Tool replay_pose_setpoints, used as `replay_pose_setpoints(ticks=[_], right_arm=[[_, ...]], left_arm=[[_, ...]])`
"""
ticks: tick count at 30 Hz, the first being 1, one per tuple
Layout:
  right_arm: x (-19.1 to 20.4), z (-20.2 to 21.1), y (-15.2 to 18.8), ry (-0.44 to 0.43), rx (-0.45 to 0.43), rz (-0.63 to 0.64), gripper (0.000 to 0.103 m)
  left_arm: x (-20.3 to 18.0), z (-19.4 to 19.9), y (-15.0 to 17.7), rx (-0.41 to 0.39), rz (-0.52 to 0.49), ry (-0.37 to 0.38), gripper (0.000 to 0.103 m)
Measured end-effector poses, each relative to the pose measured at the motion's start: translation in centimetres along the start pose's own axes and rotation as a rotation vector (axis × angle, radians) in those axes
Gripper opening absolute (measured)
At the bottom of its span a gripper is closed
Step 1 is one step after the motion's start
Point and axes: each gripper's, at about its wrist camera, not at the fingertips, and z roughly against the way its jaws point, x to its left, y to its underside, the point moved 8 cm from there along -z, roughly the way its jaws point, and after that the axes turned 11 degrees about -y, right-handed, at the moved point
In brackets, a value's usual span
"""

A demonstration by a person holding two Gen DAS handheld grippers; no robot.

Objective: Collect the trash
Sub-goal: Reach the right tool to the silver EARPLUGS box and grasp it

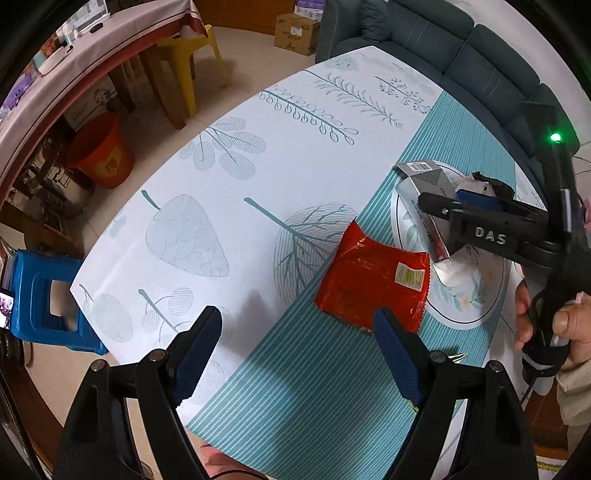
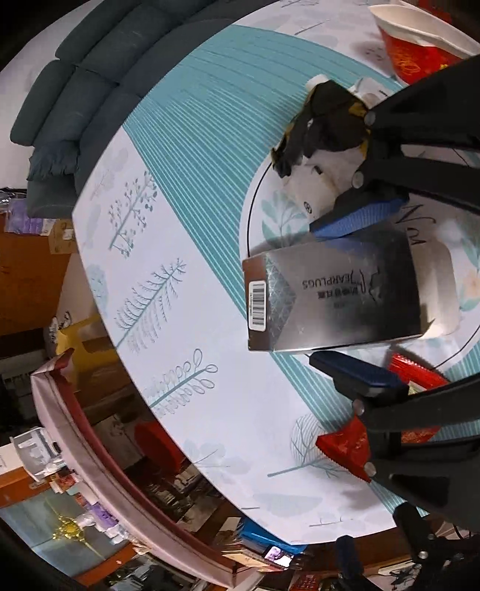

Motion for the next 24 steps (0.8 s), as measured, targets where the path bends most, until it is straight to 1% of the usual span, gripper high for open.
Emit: replay_pose_setpoints(ticks=[3,7,10,13,16,21,24], right_arm=[[0.3,-0.6,0.1,0.015,0.026,0.021,0.064],[0.8,-1.4,1.2,0.03,0.071,0.051,0.064],[1.1,-1.4,1.6,0.047,0.058,0.081,0.064],[1.2,-1.2,1.8,0.027,0.056,0.059,0.061],[1.4,-0.9,2.2,-0.003,0.057,0.042,0.061],[2.3,-0.4,3.4,-0.024,0.063,0.056,0.061],[2.8,-0.1,4.3,-0.056,0.071,0.044,0.061]], left_arm=[[-0.1,0.0,0.0,0.001,0.001,0.005,0.083],[-0.3,0.0,-0.1,0.002,-0.006,0.005,0.083],[-0.4,0.0,-0.3,0.001,-0.01,0.01,0.083],[-0.5,-0.1,-0.4,-0.002,-0.01,0.017,0.083],[-0.4,-0.3,-0.4,0.004,0.0,0.031,0.083],[-0.6,-0.7,-0.5,0.02,0.012,0.048,0.083],[-0.7,-0.9,-0.7,0.029,0.02,0.063,0.083]])
